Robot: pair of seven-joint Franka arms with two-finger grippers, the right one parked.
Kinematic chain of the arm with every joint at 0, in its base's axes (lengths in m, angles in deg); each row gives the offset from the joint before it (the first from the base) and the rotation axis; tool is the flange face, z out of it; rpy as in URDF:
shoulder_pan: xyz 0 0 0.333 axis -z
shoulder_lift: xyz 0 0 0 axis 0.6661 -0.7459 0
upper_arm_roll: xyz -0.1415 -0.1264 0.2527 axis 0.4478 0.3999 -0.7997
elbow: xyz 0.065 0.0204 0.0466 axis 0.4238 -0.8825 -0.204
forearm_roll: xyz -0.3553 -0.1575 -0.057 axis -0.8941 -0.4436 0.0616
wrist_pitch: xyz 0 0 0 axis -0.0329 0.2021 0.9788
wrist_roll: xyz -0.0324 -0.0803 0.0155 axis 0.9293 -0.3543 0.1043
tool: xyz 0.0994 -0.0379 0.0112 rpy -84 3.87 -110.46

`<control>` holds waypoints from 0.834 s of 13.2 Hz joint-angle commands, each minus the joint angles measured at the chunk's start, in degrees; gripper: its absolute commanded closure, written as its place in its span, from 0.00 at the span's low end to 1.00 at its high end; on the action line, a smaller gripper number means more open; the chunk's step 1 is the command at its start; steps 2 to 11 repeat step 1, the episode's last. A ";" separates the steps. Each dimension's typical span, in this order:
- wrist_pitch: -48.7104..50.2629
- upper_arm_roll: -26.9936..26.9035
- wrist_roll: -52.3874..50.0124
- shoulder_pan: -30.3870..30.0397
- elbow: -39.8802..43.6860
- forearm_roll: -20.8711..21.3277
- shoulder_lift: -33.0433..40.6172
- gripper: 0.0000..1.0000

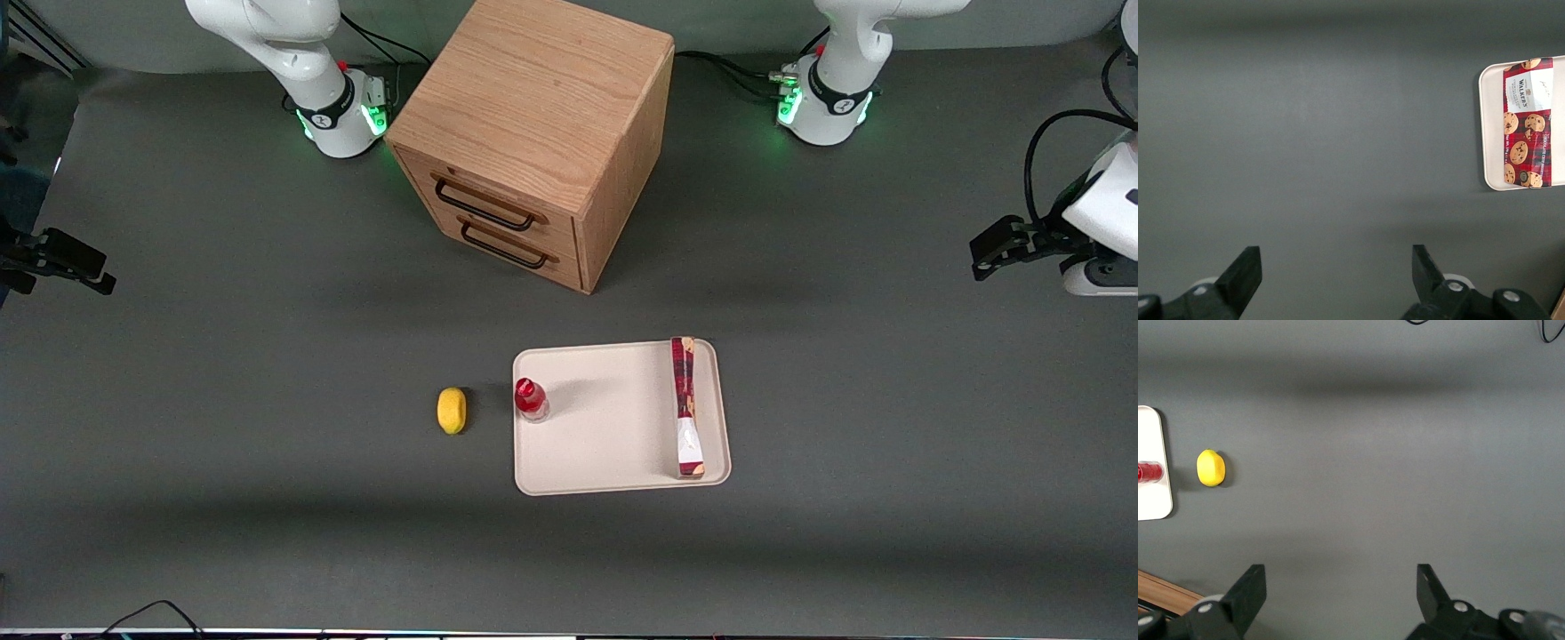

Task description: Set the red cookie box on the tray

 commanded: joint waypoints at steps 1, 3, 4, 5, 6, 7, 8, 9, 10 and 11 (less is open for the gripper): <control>0.88 -0.44 0.43 0.66 2.01 0.12 -0.33 0.00; 0.88 -0.44 0.43 0.66 2.01 0.12 -0.33 0.00; 0.88 -0.44 0.43 0.66 2.01 0.12 -0.33 0.00; 0.88 -0.44 0.43 0.66 2.01 0.12 -0.33 0.00; 0.88 -0.44 0.43 0.66 2.01 0.12 -0.33 0.00; 0.88 -0.44 0.43 0.66 2.01 0.12 -0.33 0.00; 0.88 -0.44 0.43 0.66 2.01 0.12 -0.33 0.00; 0.88 -0.44 0.43 0.66 2.01 0.12 -0.33 0.00; 0.88 -0.44 0.43 0.66 2.01 0.12 -0.33 0.00; 0.88 -0.44 0.43 0.66 2.01 0.12 -0.33 0.00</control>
